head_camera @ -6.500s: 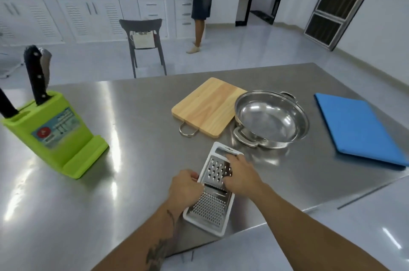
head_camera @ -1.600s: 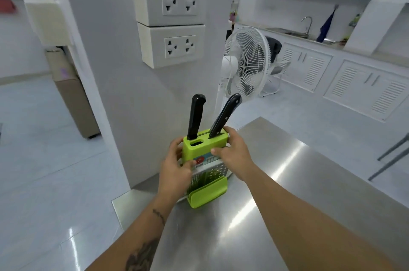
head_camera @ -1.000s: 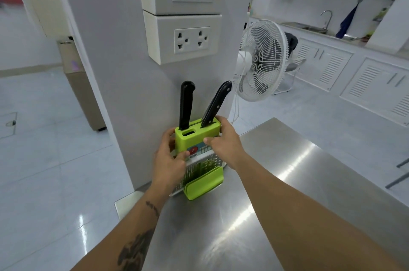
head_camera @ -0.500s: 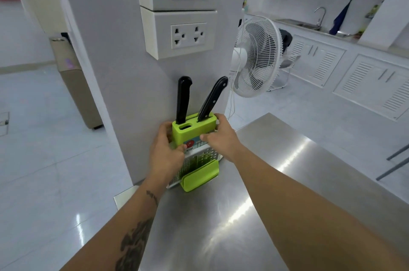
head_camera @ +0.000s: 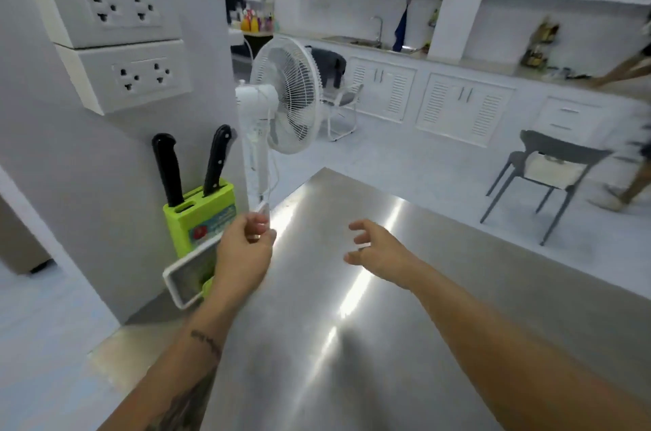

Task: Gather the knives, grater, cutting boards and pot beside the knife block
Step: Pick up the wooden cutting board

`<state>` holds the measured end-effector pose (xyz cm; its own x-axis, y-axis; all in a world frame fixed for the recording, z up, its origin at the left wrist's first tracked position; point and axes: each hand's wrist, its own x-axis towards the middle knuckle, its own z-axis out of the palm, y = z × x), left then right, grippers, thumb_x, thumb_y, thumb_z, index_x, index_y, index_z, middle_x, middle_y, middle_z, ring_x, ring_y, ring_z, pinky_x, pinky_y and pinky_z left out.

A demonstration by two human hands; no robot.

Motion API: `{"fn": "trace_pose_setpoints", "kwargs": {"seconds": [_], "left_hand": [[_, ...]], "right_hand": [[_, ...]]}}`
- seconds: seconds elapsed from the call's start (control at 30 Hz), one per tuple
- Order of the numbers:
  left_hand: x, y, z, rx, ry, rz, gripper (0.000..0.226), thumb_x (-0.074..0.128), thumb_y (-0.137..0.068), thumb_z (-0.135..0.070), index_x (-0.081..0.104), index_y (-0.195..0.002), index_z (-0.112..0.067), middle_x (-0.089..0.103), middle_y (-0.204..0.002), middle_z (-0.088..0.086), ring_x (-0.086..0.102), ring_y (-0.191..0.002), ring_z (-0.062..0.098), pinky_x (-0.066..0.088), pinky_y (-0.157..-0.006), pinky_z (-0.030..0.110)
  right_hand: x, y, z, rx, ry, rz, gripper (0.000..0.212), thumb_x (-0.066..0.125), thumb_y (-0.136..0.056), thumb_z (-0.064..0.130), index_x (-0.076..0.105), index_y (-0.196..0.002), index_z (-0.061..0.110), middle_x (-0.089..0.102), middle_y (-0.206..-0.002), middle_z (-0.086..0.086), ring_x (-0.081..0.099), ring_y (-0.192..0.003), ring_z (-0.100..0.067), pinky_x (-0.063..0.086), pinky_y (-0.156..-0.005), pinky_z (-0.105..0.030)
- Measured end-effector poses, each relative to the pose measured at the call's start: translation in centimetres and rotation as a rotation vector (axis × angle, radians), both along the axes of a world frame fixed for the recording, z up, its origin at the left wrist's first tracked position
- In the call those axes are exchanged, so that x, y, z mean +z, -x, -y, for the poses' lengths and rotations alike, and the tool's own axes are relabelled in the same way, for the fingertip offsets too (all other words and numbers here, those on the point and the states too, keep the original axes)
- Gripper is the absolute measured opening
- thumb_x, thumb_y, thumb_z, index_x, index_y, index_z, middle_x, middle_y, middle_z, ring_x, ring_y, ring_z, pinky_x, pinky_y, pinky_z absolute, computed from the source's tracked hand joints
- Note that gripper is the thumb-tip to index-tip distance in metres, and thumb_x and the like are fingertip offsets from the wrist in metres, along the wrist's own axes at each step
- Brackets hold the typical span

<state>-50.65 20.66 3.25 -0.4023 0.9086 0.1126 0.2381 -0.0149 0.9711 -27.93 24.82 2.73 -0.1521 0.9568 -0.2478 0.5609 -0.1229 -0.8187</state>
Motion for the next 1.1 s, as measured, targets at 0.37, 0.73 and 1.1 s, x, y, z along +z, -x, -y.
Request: {"fn": "trace_pose_setpoints", "kwargs": {"seconds": [0.37,0.73,1.1], "left_hand": [[1.5,-24.9,2.4,-0.708,0.196,0.045,0.016,0.058,-0.089,-0.008,0.062,-0.103,-0.016,0.065,-0.091,0.008,0.066,-0.08,0.021,0.05,-0.076,0.035],[0.7,-46.5,15.9,-1.019,0.337,0.001,0.016,0.061,-0.087,-0.009,0.065,-0.1,-0.018,0.067,-0.088,0.006,0.067,-0.081,0.02,0.05,-0.074,0.032],[1.7,-59.5,27.6,-1.258,0.35,-0.108,0.014,0.059,-0.09,-0.008,0.062,-0.102,-0.015,0.066,-0.089,0.009,0.063,-0.078,0.019,0.05,-0.072,0.032]], "right_hand": [[3.0,-24.3,15.0,-0.407,0.013,0.164,0.057,0.073,-0.086,0.019,0.05,-0.138,0.022,0.055,-0.123,-0.005,0.058,-0.102,-0.019,0.051,-0.087,-0.032],[2.1,-43.2,33.3,-0.747,-0.016,0.116,0.049,0.069,-0.089,0.02,0.052,-0.134,0.023,0.054,-0.116,-0.002,0.059,-0.101,-0.02,0.049,-0.084,-0.032],[2.1,-54.5,48.1,-1.066,-0.072,0.068,0.041,0.07,-0.086,0.018,0.057,-0.123,0.028,0.057,-0.109,0.002,0.059,-0.09,-0.013,0.047,-0.076,-0.025]]}}
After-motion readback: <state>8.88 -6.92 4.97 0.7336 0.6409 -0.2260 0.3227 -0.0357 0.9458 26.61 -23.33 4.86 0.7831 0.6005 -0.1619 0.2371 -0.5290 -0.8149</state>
